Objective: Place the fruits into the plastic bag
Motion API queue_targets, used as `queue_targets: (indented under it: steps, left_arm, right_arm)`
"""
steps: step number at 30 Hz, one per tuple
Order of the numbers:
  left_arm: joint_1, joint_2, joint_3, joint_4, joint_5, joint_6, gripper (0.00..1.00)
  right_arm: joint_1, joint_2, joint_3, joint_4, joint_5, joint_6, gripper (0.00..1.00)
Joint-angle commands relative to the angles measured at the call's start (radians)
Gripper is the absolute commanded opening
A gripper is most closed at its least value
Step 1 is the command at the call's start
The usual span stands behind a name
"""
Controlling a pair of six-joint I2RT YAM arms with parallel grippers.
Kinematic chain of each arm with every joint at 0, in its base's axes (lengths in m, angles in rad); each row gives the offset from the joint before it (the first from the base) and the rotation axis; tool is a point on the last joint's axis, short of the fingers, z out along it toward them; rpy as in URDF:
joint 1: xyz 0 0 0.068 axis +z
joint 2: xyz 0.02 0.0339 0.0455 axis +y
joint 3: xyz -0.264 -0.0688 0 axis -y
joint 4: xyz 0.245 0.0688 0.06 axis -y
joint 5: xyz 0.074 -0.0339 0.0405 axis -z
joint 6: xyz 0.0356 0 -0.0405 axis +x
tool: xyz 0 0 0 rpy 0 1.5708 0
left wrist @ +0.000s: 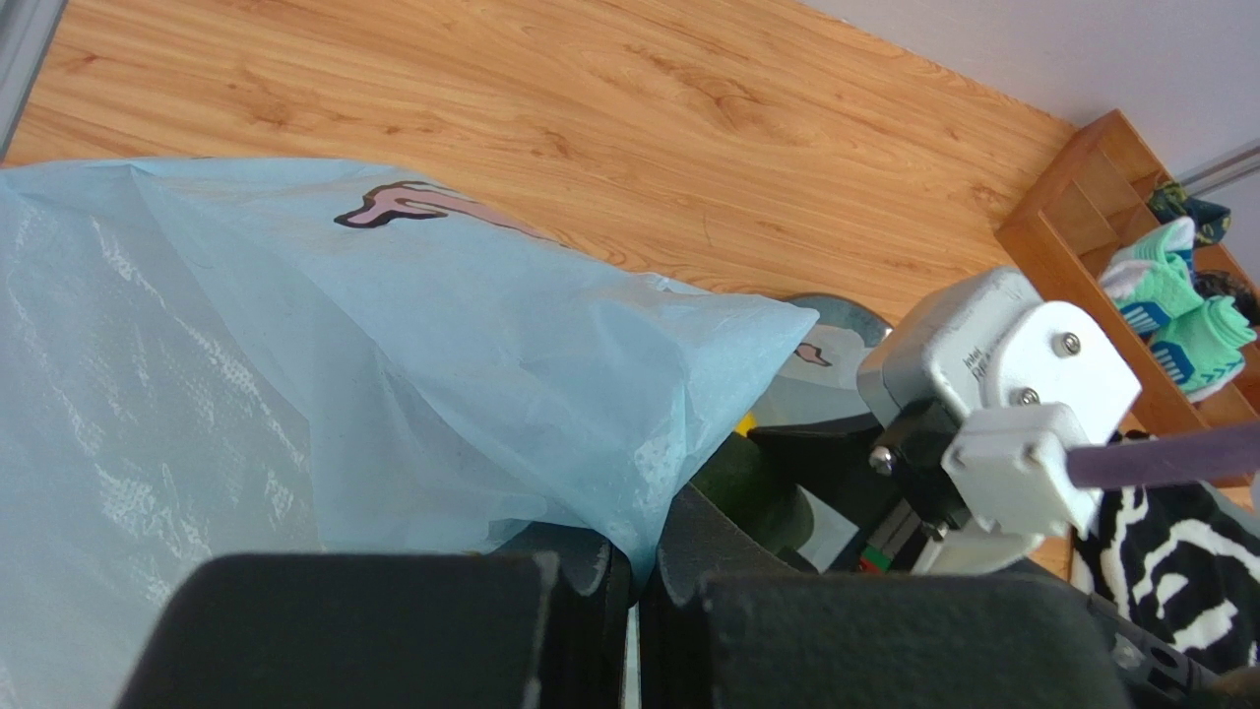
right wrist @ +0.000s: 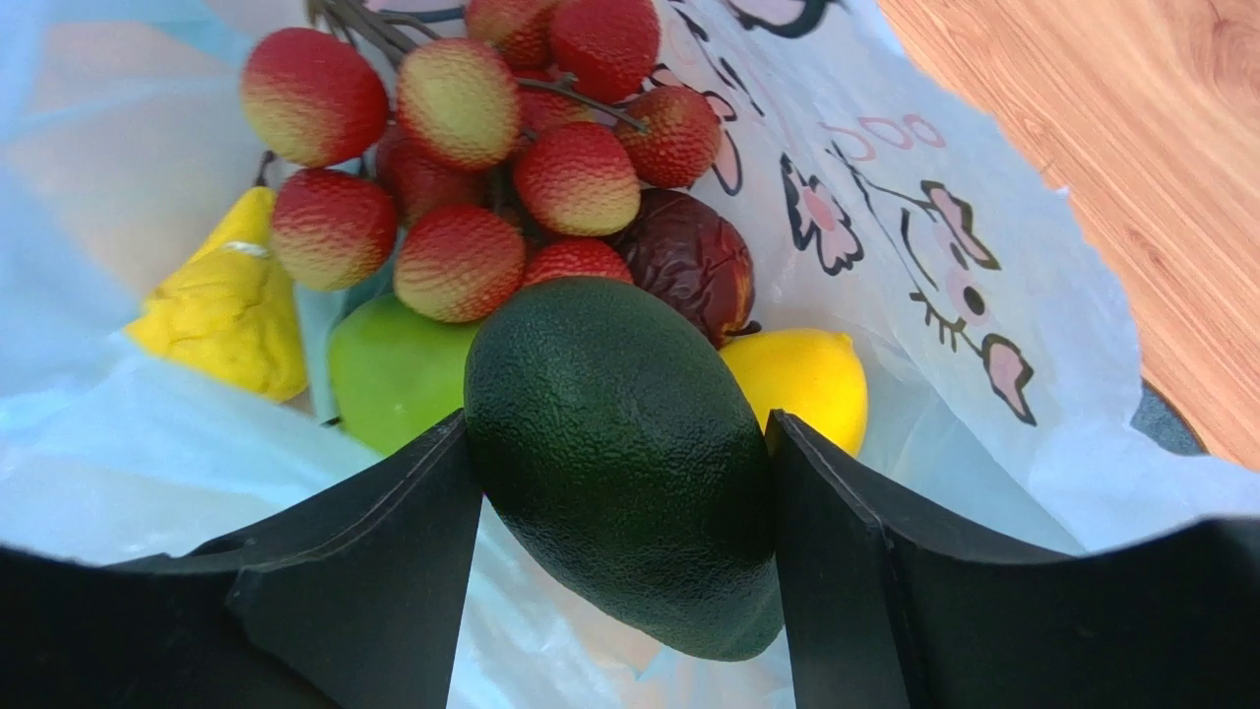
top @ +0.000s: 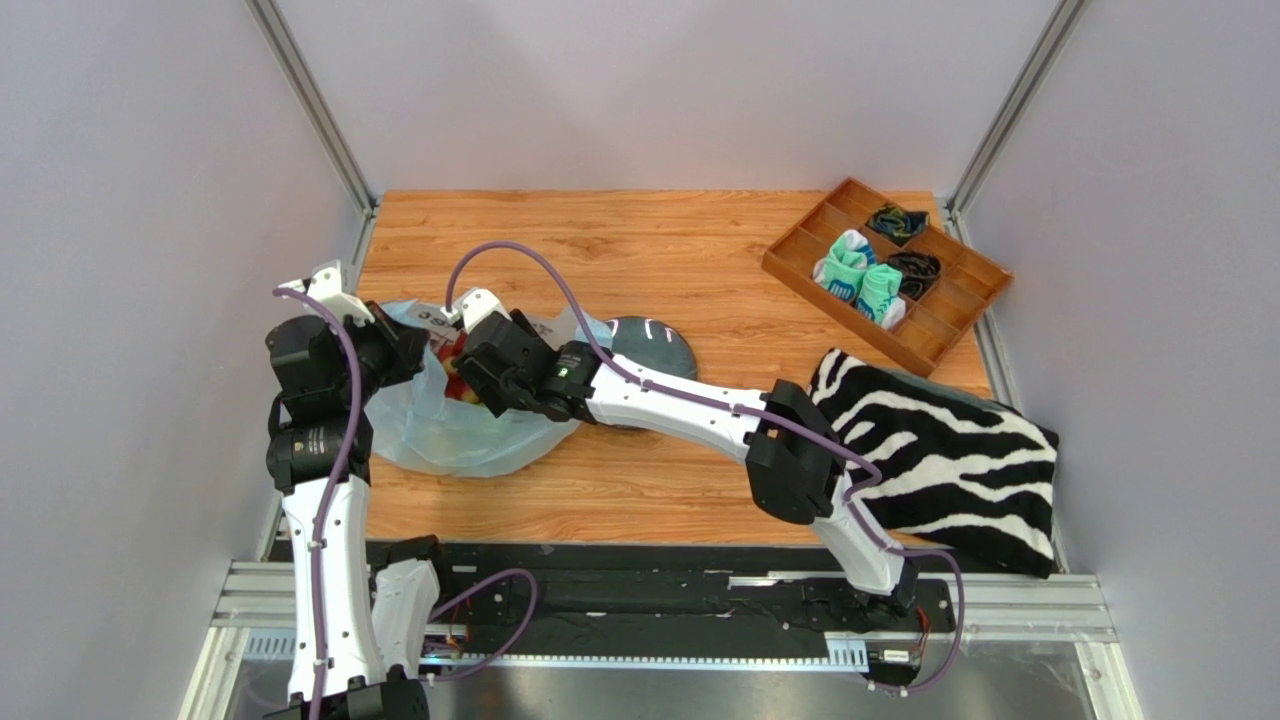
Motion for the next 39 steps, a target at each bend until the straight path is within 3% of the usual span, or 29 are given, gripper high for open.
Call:
queue_targets:
  steps: [1, 4, 8, 13, 20, 24, 31, 35, 39]
  left_arm:
    - [0.007, -0.007, -0.002, 0.034, 0.013, -0.007, 0.0]
    - [0.007, -0.009, -0.002, 0.034, 0.014, -0.007, 0.0]
    - [0.009, -0.007, -0.002, 0.034, 0.016, -0.007, 0.0]
    - [0.007, -0.007, -0.002, 0.034, 0.014, -0.007, 0.0]
    - [0.007, -0.005, -0.002, 0.034, 0.014, -0.007, 0.0]
    - [0.007, -0.004, -0.002, 0.034, 0.011, -0.006, 0.0]
    - [0.01, -0.001, -0.001, 0.033, 0.013, -0.004, 0.0]
    - [0.012, -0.002, -0.001, 0.033, 0.013, -0.002, 0.0]
    - [0.013, 0.002, -0.001, 0.033, 0.013, -0.006, 0.0]
  right_arm:
    - [-0.024, 0.027, 0.073, 0.021, 0.024, 0.018, 0.33]
    - [-0.033, 0.044, 0.094, 0.007, 0.023, 0.031, 0.43]
    - [-0.045, 0.064, 0.116, 0.0, -0.011, 0.036, 0.71]
    - [-0.051, 0.064, 0.117, 0.001, -0.035, 0.036, 0.8]
    - [-0.05, 0.028, 0.103, 0.013, -0.095, 0.03, 0.86]
    - [-0.034, -0.12, 0.001, 0.087, -0.15, 0.039, 0.86]
    - [-0.013, -0.54, -0.287, 0.19, -0.229, 0.055, 0.87]
    - [-0.054, -0.648, -0.433, 0.167, -0.128, 0.082, 0.87]
    - [-0.163, -0.712, -0.626, 0.234, -0.251, 0.195, 0.86]
